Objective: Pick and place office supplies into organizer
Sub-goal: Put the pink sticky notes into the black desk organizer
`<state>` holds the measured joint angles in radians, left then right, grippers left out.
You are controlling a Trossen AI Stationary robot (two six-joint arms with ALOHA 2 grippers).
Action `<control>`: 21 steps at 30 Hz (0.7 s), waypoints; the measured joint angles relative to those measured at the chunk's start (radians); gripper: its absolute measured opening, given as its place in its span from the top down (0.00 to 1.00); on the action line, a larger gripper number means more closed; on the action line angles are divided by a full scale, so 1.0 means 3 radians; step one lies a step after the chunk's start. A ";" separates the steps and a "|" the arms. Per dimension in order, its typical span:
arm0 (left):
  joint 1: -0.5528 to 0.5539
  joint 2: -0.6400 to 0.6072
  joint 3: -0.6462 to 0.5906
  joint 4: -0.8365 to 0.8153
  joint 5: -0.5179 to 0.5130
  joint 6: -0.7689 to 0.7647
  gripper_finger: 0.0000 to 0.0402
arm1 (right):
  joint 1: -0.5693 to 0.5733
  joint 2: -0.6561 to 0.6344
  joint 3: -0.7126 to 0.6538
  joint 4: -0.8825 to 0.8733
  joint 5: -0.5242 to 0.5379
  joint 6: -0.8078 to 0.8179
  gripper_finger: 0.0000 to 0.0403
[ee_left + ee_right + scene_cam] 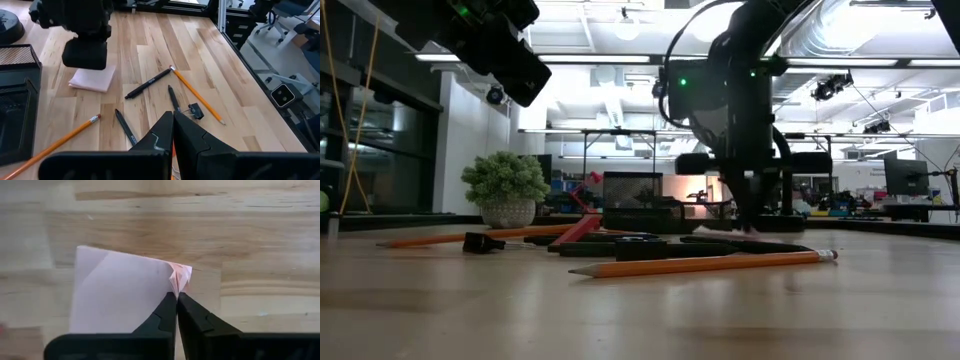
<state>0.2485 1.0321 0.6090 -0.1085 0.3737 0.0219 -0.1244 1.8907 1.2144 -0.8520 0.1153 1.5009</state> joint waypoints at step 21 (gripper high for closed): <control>0.0000 0.0000 0.0000 -0.0005 -0.0002 0.0113 1.00 | -0.0134 -0.0857 0.0006 -0.0009 0.0734 -0.0141 1.00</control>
<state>0.2485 1.0321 0.6090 -0.1101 0.3729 0.0559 -0.1647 1.6337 1.2163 -0.8547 0.3354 1.4585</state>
